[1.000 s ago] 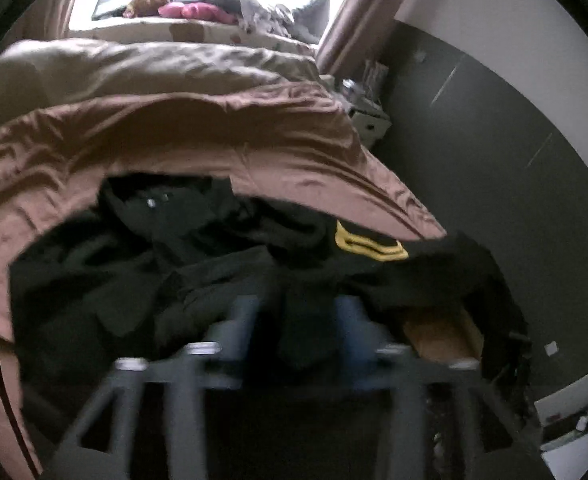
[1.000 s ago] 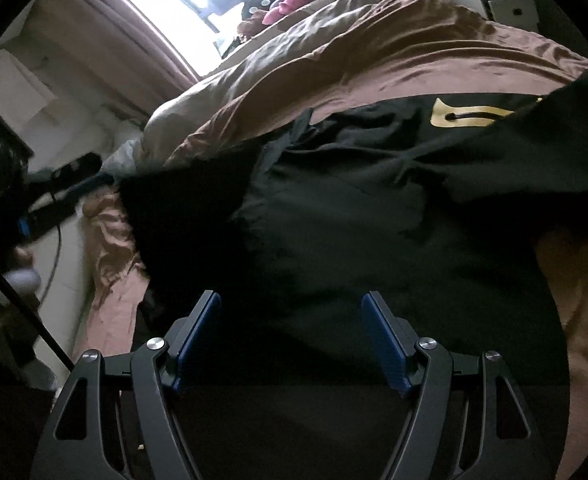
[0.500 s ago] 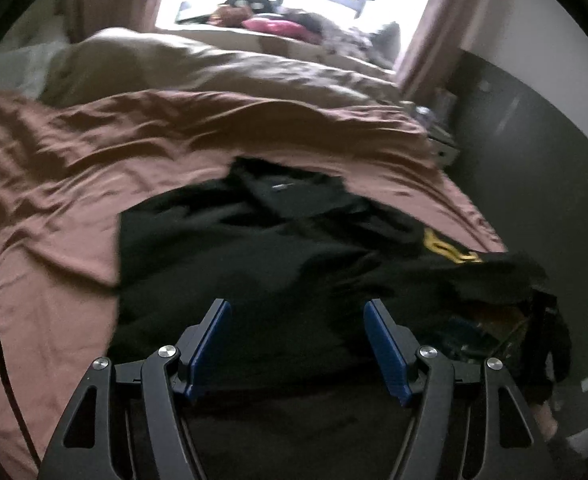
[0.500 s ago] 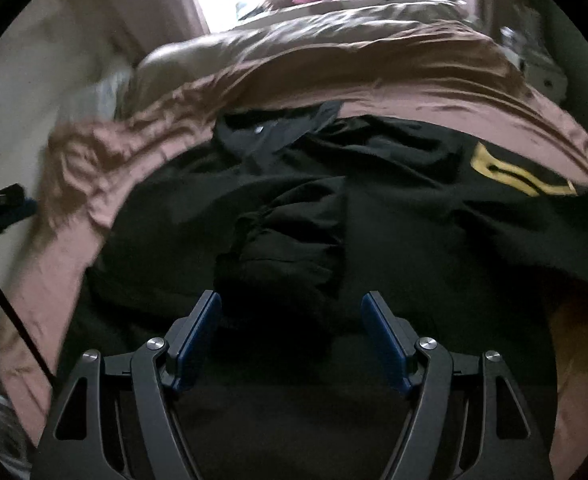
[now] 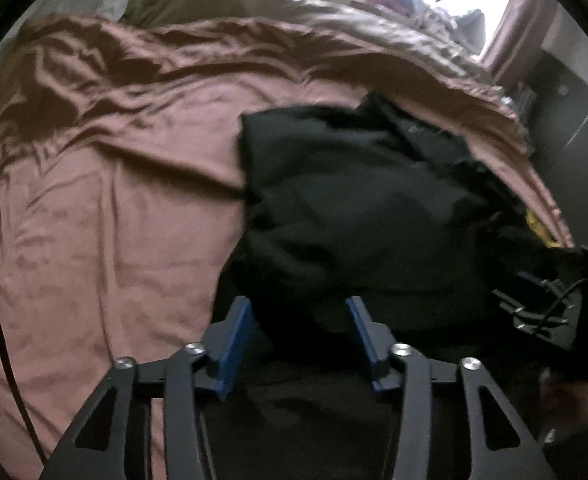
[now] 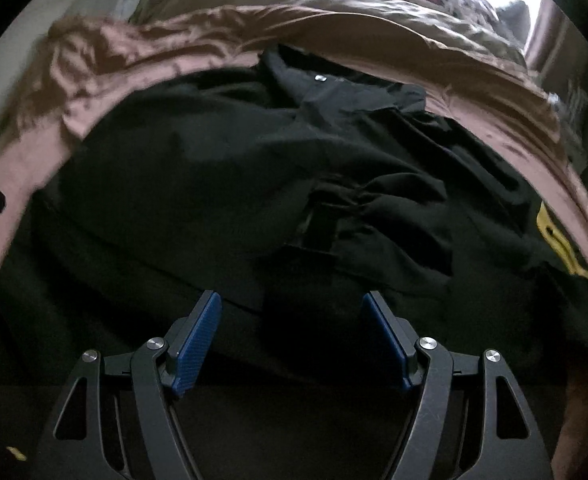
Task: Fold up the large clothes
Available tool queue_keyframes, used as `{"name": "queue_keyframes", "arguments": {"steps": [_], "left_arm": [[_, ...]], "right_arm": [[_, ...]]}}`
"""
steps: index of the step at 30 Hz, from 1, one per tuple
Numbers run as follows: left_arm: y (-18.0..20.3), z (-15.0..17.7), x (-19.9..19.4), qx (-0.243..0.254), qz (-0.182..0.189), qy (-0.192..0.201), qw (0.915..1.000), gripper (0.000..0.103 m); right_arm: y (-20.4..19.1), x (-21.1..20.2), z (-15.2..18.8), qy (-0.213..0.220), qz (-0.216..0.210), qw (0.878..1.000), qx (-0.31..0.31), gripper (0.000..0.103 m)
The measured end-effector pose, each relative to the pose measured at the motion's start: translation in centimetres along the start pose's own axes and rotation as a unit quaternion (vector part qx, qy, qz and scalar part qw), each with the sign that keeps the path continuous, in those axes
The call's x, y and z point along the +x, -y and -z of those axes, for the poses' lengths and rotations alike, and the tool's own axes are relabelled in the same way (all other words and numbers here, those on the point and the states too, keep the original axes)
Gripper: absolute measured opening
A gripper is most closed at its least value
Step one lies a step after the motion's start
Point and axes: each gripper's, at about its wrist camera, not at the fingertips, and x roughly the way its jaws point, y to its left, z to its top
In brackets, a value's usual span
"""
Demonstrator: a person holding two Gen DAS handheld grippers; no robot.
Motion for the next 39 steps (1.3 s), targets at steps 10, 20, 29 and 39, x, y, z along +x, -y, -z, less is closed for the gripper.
{"name": "queue_keyframes", "arguments": {"steps": [10, 20, 29, 39], "left_arm": [[-2.9, 2.0, 3.8, -0.018, -0.055, -0.037, 0.9977, 0.024], [-2.6, 1.7, 3.0, -0.017, -0.054, -0.031, 0.9979, 0.024], [-2.1, 3.0, 1.6, -0.011, -0.053, -0.036, 0.9979, 0.024], [-0.2, 5.4, -2.2, -0.038, -0.046, -0.022, 0.998, 0.024]], "right_arm": [[6.0, -1.6, 0.6, 0.015, 0.149, 0.989, -0.005, 0.071], [15.9, -5.8, 5.3, 0.02, 0.082, 0.986, 0.146, 0.071], [14.3, 1.8, 5.7, -0.057, 0.026, 0.99, 0.127, 0.045], [13.8, 0.7, 4.8, -0.03, 0.044, 0.987, 0.149, 0.045]]}}
